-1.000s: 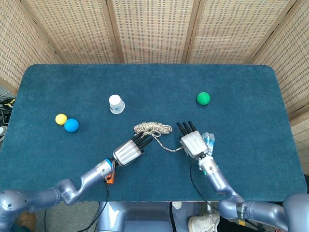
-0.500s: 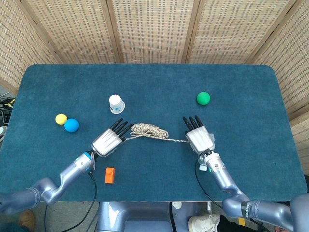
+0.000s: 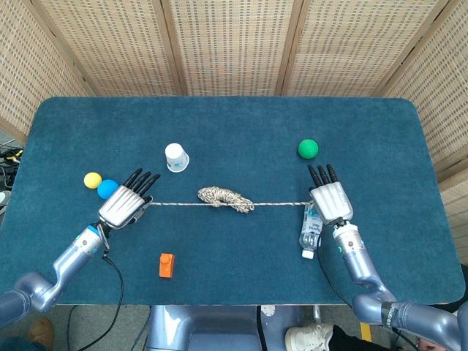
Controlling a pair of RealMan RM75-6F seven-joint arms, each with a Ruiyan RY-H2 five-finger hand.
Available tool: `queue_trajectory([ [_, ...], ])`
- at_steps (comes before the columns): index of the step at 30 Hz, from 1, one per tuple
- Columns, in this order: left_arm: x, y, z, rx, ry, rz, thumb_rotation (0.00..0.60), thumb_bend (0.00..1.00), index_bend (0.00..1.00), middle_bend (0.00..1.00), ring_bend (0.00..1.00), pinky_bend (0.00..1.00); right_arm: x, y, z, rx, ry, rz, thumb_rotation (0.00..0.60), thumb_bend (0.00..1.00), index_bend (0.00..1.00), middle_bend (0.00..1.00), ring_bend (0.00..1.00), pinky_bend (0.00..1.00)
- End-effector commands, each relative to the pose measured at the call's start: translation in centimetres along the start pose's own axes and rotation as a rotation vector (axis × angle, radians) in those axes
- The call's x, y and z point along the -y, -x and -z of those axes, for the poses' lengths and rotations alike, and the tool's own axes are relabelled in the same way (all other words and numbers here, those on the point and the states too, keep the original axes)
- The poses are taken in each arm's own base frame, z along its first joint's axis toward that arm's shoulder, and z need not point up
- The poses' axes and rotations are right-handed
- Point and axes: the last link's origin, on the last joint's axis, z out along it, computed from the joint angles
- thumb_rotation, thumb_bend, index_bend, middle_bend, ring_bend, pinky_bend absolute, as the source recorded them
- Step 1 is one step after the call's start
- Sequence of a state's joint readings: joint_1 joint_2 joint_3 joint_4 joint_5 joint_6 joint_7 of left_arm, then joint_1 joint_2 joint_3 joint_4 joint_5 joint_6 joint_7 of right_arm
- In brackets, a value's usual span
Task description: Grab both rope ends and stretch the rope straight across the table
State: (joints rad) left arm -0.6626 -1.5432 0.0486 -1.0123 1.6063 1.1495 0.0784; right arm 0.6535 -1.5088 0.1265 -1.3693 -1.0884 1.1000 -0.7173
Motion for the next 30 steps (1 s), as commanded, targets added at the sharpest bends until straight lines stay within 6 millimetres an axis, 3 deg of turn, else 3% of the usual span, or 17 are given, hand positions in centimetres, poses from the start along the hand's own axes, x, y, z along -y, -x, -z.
queue_trajectory([
  [1, 2.5, 0.8, 1.6, 0.020, -0.063, -0.006, 0.600, 0.51, 0.75, 0.00, 0.00, 0.00, -1.7, 0.5, 0.3, 0.011, 0.044, 0.015, 0.600, 0.48, 0.70, 0.00, 0.00, 0.00],
  [9, 5.8, 2.5, 3.8, 0.046, -0.145, 0.032, 0.600, 0.51, 0.75, 0.00, 0.00, 0.00, -4.4, 1.3, 1.4, 0.028, 0.087, 0.056, 0.600, 0.48, 0.70, 0.00, 0.00, 0.00],
  [19, 5.3, 3.1, 3.7, 0.024, -0.127, 0.064, 0.600, 0.51, 0.75, 0.00, 0.00, 0.00, -4.1, 1.5, 1.6, 0.034, 0.085, 0.049, 0.600, 0.47, 0.69, 0.00, 0.00, 0.00],
  [21, 5.3, 3.1, 3.7, 0.021, -0.126, 0.064, 0.600, 0.47, 0.73, 0.00, 0.00, 0.00, -4.0, 1.5, 1.6, 0.029, 0.087, 0.048, 0.600, 0.42, 0.61, 0.00, 0.00, 0.00],
  [22, 5.3, 3.1, 3.8, 0.021, -0.126, 0.064, 0.600, 0.39, 0.62, 0.00, 0.00, 0.00, -4.0, 1.5, 1.7, 0.028, 0.088, 0.046, 0.600, 0.38, 0.54, 0.00, 0.00, 0.00],
  [23, 5.3, 3.1, 3.8, 0.020, -0.127, 0.064, 0.600, 0.31, 0.49, 0.00, 0.00, 0.00, -4.0, 1.5, 1.7, 0.029, 0.092, 0.042, 0.600, 0.29, 0.40, 0.00, 0.00, 0.00],
  [24, 5.4, 3.0, 3.8, 0.019, -0.128, 0.067, 0.600, 0.16, 0.27, 0.00, 0.00, 0.00, -4.0, 1.5, 1.8, 0.030, 0.096, 0.034, 0.600, 0.19, 0.23, 0.00, 0.00, 0.00],
  [25, 5.5, 2.8, 4.0, 0.012, -0.133, 0.078, 0.600, 0.06, 0.08, 0.00, 0.00, 0.00, -3.9, 1.3, 1.9, 0.027, 0.100, 0.016, 0.600, 0.12, 0.14, 0.00, 0.00, 0.00],
  [27, 5.6, 2.3, 4.2, -0.009, -0.138, 0.120, 0.600, 0.00, 0.00, 0.00, 0.00, 0.00, -3.9, 0.7, 2.1, 0.005, 0.098, -0.015, 0.600, 0.01, 0.00, 0.00, 0.00, 0.00],
  [30, 6.1, 0.1, 5.1, -0.087, -0.163, 0.235, 0.600, 0.00, 0.00, 0.00, 0.00, 0.00, -4.3, -1.6, 2.8, -0.118, 0.084, -0.055, 0.600, 0.00, 0.00, 0.00, 0.00, 0.00],
])
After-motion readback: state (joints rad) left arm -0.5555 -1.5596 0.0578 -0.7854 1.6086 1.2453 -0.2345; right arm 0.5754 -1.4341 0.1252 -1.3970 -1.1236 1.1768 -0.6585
